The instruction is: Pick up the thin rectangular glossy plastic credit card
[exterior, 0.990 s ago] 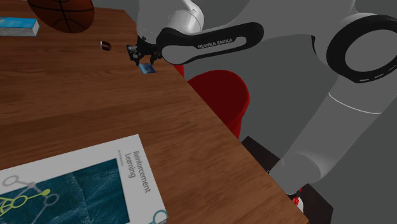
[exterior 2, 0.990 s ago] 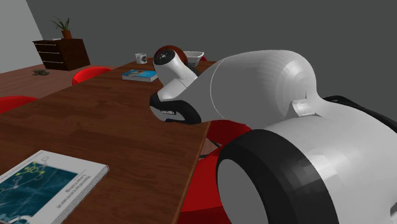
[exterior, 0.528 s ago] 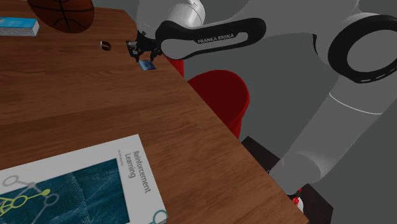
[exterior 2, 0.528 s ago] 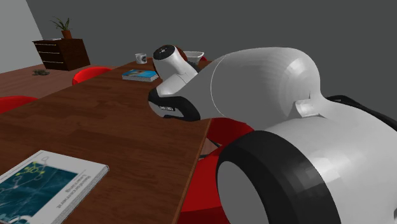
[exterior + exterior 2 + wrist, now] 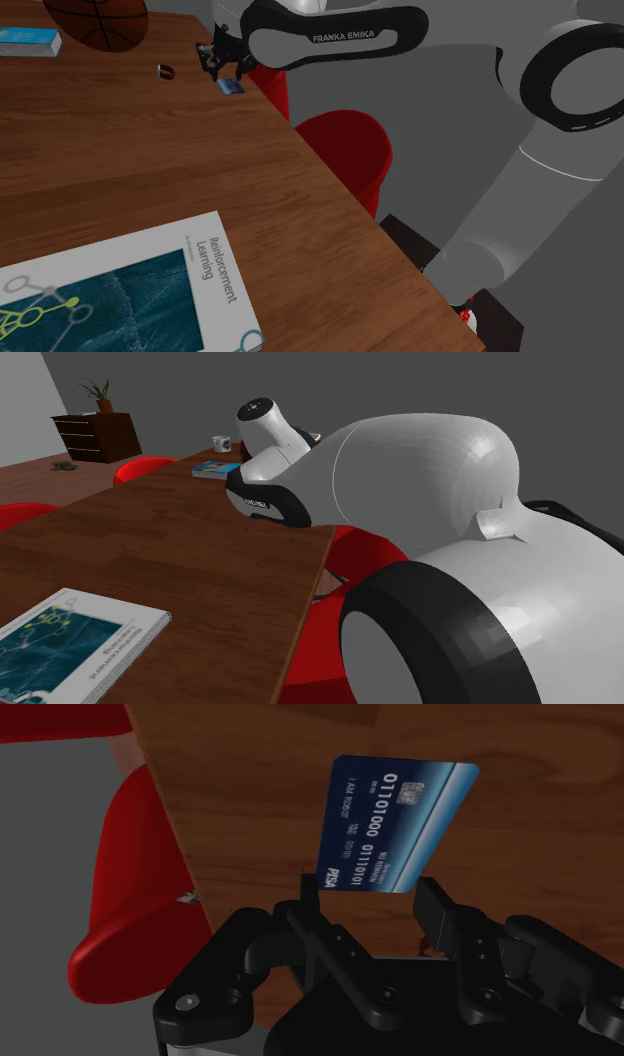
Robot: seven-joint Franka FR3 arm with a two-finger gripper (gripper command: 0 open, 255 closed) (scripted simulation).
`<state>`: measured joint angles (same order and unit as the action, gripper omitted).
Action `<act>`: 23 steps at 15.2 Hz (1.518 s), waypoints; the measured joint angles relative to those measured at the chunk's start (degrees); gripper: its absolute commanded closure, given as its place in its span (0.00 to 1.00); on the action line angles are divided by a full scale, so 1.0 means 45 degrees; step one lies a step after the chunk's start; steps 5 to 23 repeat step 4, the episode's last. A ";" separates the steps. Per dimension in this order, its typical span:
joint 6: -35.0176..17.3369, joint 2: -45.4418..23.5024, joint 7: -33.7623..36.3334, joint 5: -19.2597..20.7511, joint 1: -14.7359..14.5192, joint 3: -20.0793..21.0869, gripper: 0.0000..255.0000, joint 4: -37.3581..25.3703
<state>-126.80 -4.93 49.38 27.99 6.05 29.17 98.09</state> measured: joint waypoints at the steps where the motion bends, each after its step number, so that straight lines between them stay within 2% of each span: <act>1: 0.0135 -0.0013 -0.0045 -0.0026 -0.0016 0.0014 1.00 -0.0149; 4: 0.0556 -0.0016 -0.0252 -0.0150 -0.0034 0.0041 1.00 -0.0605; 23: 0.0556 -0.0016 -0.0252 -0.0150 -0.0034 0.0041 1.00 -0.0605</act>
